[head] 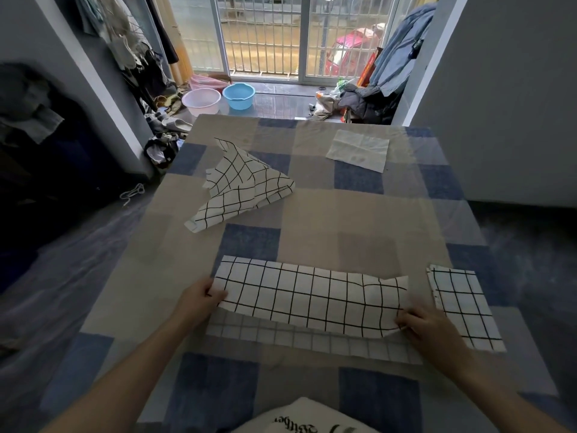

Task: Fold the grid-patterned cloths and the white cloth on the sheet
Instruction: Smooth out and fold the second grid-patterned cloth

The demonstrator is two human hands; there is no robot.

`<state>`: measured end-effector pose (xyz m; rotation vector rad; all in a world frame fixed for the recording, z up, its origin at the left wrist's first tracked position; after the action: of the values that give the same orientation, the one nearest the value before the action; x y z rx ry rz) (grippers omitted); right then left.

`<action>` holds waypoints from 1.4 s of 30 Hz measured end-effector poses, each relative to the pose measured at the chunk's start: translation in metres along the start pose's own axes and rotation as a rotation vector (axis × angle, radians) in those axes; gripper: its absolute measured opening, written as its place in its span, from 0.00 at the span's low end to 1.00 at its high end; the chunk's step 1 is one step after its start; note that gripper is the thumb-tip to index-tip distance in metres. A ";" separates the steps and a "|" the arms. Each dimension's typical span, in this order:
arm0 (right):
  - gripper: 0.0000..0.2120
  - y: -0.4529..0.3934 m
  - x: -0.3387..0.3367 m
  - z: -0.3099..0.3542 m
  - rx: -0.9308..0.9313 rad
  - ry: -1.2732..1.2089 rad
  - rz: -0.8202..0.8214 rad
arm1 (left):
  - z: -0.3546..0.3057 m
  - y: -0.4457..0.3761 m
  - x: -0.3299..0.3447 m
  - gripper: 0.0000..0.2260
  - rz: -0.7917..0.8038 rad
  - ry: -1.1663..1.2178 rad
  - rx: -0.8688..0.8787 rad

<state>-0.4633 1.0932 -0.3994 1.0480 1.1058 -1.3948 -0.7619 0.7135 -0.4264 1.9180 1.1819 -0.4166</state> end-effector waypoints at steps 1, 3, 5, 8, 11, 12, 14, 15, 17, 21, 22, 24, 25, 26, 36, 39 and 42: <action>0.13 0.007 0.002 0.003 0.001 0.007 0.006 | 0.004 0.003 0.001 0.06 -0.004 0.020 0.021; 0.14 0.018 0.003 0.008 0.005 0.031 0.012 | 0.014 0.010 0.004 0.10 -0.018 0.069 0.018; 0.15 0.028 -0.001 0.014 0.021 0.056 0.001 | 0.026 0.013 0.008 0.13 -0.039 0.088 -0.012; 0.16 0.040 -0.002 0.020 0.030 0.100 -0.013 | 0.035 0.017 0.012 0.15 -0.090 0.022 -0.023; 0.18 0.049 0.003 0.017 0.066 0.122 -0.013 | 0.037 0.021 0.013 0.16 -0.129 -0.048 -0.003; 0.18 0.052 0.005 0.016 0.082 0.124 -0.010 | 0.038 0.021 0.014 0.17 -0.140 -0.066 0.002; 0.18 0.056 0.010 0.014 0.101 0.129 0.000 | 0.037 0.023 0.014 0.19 -0.161 -0.094 0.017; 0.18 0.058 0.013 0.013 0.107 0.126 0.009 | 0.036 0.024 0.014 0.19 -0.176 -0.113 0.030; 0.18 0.061 0.015 0.011 0.119 0.104 0.018 | 0.033 0.027 0.015 0.20 -0.201 -0.144 0.064; 0.17 0.063 0.013 0.017 0.127 0.075 0.006 | 0.034 0.032 0.016 0.19 -0.234 -0.131 0.101; 0.16 0.064 0.013 0.019 0.138 0.063 0.003 | 0.035 0.033 0.016 0.19 -0.243 -0.125 0.108; 0.14 0.067 0.014 0.020 0.183 0.018 -0.009 | 0.036 0.035 0.017 0.20 -0.253 -0.127 0.129; 0.12 0.069 0.013 0.021 0.210 -0.011 -0.018 | 0.037 0.035 0.018 0.21 -0.257 -0.133 0.140; 0.10 0.071 0.013 0.021 0.232 -0.040 -0.031 | 0.038 0.036 0.018 0.21 -0.260 -0.143 0.151; 0.16 -0.007 0.004 0.074 0.216 -0.042 -0.205 | 0.041 0.039 0.024 0.24 -0.260 -0.165 0.173; 0.23 -0.057 0.022 0.113 0.091 -0.096 -0.144 | 0.041 0.041 0.023 0.26 -0.268 -0.146 0.150; 0.27 -0.104 0.043 0.138 0.041 -0.119 -0.020 | 0.036 0.045 0.024 0.26 -0.266 -0.130 0.127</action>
<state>-0.5752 0.9548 -0.4048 0.9724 1.0075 -1.4816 -0.7069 0.6895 -0.4418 1.8136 1.3554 -0.7629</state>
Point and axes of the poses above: each hand's wrist, its own y-axis away from the middle knuckle, its own x-axis out of the palm, z = x × y, the point moved 7 cm from there along -y, towards the middle knuckle, and after that the axes turned 11 degrees about -x, right-handed, at the moved point
